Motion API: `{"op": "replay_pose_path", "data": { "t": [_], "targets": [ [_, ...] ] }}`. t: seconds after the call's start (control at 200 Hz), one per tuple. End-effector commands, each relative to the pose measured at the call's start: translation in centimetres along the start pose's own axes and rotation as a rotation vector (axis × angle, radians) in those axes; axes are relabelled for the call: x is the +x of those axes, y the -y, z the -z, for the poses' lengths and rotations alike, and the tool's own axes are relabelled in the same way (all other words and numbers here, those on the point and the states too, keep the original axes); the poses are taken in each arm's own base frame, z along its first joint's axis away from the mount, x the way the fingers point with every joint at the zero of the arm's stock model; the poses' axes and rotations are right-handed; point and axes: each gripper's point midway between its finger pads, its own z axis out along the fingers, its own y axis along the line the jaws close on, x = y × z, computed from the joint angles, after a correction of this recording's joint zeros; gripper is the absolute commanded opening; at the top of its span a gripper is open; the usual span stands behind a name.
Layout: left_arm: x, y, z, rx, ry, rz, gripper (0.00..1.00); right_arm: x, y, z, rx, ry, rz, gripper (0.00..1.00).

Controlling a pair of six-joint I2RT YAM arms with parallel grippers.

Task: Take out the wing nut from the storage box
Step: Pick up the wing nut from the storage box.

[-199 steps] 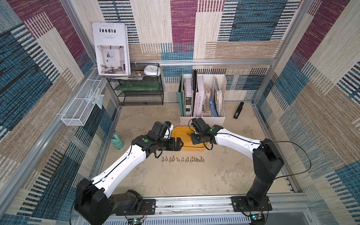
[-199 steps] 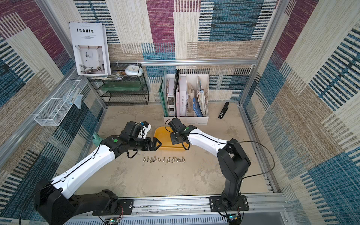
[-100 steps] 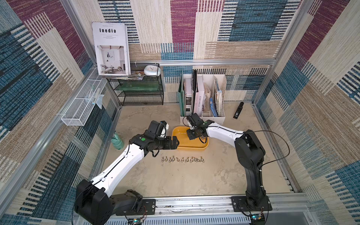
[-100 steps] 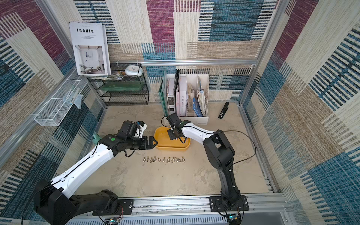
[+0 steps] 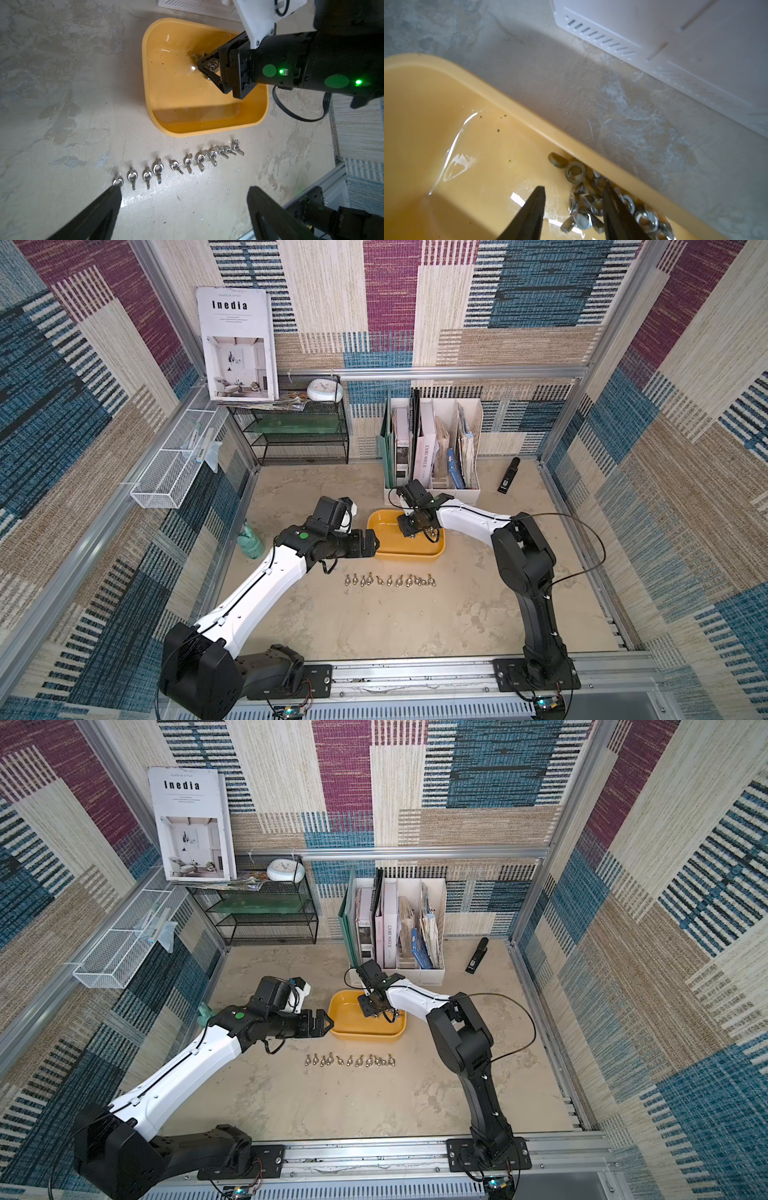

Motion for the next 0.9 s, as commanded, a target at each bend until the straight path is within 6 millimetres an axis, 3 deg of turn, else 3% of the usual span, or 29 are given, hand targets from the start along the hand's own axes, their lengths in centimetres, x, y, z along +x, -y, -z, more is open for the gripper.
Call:
{"op": "replay_pose_path", "data": {
  "t": [0.0,0.366,0.896],
  "targets": [
    [-0.1,0.2,-0.1,0.016,-0.002,-0.007,0.99,0.3,-0.1,-0.4,-0.01,-0.014,0.014,0.5],
    [0.0,0.1,-0.1,0.021,-0.004,0.0,0.99,0.4,-1.9,-0.1,-0.093,-0.018,0.009,0.44],
    [0.4,-0.2,0.2,0.016,-0.001,0.008,0.99,0.8,-0.6,-1.4,-0.01,-0.059,-0.003,0.28]
  ]
}}
